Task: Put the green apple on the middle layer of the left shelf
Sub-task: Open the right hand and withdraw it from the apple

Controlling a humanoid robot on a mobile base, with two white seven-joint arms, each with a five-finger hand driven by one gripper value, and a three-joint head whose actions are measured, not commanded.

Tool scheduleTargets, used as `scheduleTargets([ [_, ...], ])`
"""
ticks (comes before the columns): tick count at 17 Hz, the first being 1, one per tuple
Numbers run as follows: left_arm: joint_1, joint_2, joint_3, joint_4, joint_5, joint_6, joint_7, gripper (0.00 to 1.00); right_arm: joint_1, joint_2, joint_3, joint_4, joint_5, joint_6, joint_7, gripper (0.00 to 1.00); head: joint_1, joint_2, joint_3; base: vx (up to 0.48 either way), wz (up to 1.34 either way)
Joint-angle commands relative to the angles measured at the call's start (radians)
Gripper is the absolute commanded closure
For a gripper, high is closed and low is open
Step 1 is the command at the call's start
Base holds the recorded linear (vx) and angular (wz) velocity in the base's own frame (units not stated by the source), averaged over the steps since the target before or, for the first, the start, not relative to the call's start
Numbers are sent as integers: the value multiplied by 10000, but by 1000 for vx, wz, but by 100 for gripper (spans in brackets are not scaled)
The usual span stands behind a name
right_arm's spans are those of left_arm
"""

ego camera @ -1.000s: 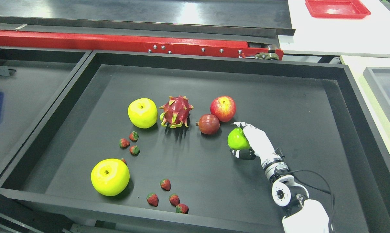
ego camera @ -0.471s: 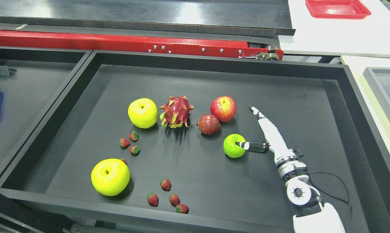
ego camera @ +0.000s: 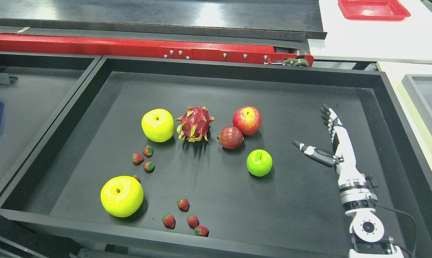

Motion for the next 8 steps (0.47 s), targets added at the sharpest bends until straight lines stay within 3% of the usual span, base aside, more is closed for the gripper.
scheduleTargets([
  [1, 0, 175, 0, -1, 0, 3, -2, 0, 991, -175, 268, -825, -1268, 116, 333, 0, 0, 0, 0, 0, 0],
  [8, 0, 175, 0, -1, 0, -12, 13, 0, 1054, -175, 350, -825, -1299, 100, 272, 0, 0, 0, 0, 0, 0],
])
